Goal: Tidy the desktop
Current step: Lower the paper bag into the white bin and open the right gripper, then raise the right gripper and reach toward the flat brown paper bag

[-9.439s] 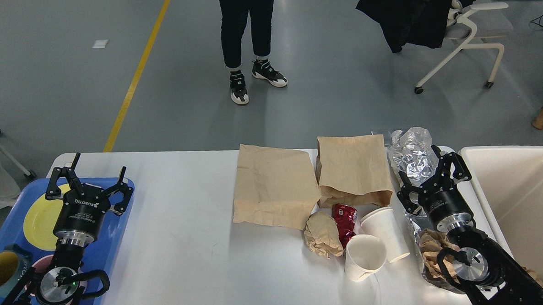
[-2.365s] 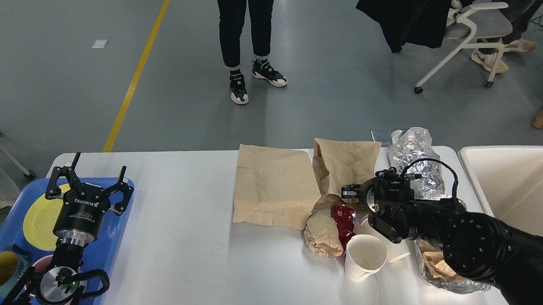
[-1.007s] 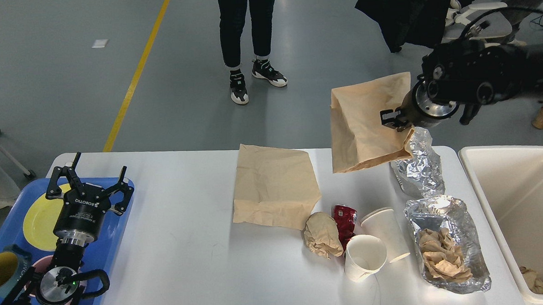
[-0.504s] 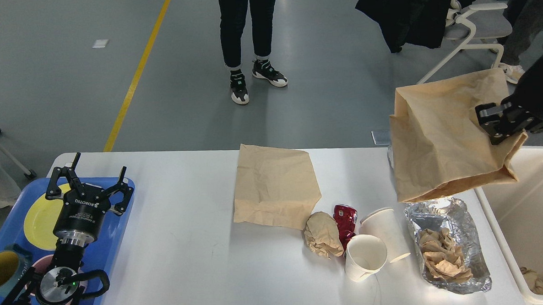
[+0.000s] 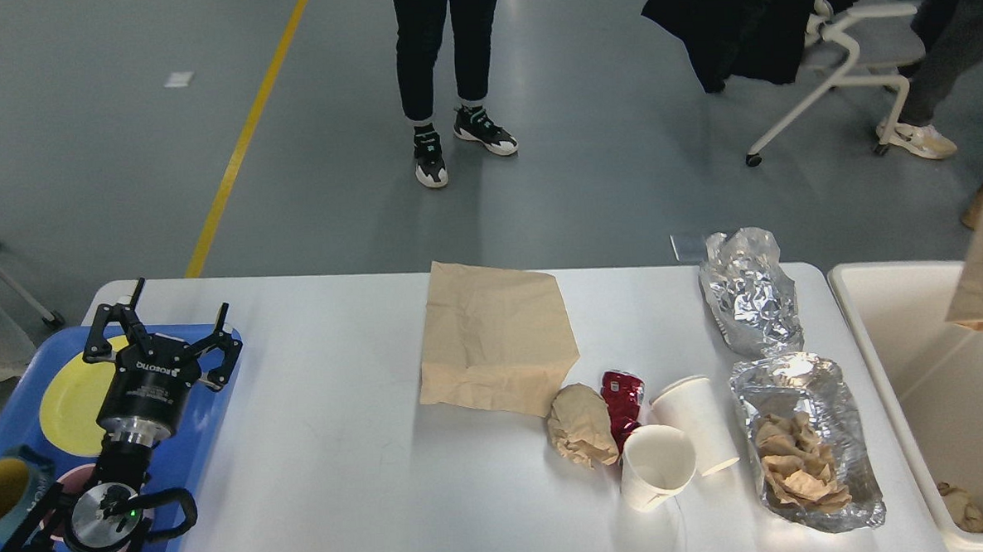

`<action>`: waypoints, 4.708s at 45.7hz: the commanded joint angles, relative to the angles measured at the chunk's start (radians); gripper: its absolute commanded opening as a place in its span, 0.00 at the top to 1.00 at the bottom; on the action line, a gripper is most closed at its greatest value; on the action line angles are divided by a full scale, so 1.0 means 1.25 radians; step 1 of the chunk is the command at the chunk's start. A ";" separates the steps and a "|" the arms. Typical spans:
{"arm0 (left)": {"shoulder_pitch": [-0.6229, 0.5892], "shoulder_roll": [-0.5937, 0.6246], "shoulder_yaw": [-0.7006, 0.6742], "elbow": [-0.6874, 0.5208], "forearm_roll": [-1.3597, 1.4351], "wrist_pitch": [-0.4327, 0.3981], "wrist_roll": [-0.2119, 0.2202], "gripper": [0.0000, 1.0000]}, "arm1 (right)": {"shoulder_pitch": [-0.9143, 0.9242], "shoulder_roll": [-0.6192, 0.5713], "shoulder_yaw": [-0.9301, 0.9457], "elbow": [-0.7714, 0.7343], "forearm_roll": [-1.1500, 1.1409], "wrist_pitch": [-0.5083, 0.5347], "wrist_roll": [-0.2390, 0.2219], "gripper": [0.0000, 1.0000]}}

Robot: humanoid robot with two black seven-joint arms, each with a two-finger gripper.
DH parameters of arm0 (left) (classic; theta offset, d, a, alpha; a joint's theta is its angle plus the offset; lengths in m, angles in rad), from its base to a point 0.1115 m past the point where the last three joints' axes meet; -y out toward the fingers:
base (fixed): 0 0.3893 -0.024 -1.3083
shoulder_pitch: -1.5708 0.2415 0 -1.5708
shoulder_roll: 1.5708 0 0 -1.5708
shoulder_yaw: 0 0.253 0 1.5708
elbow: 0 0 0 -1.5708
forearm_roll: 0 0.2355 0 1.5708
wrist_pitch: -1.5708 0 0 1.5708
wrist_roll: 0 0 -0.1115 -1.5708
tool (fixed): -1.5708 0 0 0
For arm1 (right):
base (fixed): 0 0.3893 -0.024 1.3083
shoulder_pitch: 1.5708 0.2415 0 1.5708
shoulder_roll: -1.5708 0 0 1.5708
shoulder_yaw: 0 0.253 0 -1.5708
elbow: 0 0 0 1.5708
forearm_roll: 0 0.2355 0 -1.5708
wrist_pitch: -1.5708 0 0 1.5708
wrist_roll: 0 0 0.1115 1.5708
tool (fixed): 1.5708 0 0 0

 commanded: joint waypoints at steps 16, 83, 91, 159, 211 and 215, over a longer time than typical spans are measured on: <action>-0.001 0.000 0.000 0.000 0.000 0.000 0.000 0.04 | -1.093 0.088 0.682 -0.636 0.008 -0.271 -0.001 1.00; -0.001 0.000 0.000 0.000 0.000 0.000 0.001 0.04 | -1.377 0.368 0.793 -0.895 0.043 -0.512 0.001 0.00; -0.001 0.000 0.000 -0.001 0.001 0.000 0.000 0.04 | -1.378 0.367 0.795 -0.890 0.043 -0.512 0.001 0.00; -0.001 0.000 0.000 0.000 0.000 0.000 0.000 0.04 | 0.306 0.302 0.298 0.386 0.037 0.353 -0.130 0.00; -0.001 0.000 0.000 0.000 0.000 0.000 0.001 0.04 | 0.087 0.589 0.484 0.162 0.138 0.147 -0.125 0.00; -0.001 0.000 0.000 0.000 0.000 0.000 0.001 0.04 | 0.009 0.609 0.554 0.104 0.137 0.104 -0.127 0.00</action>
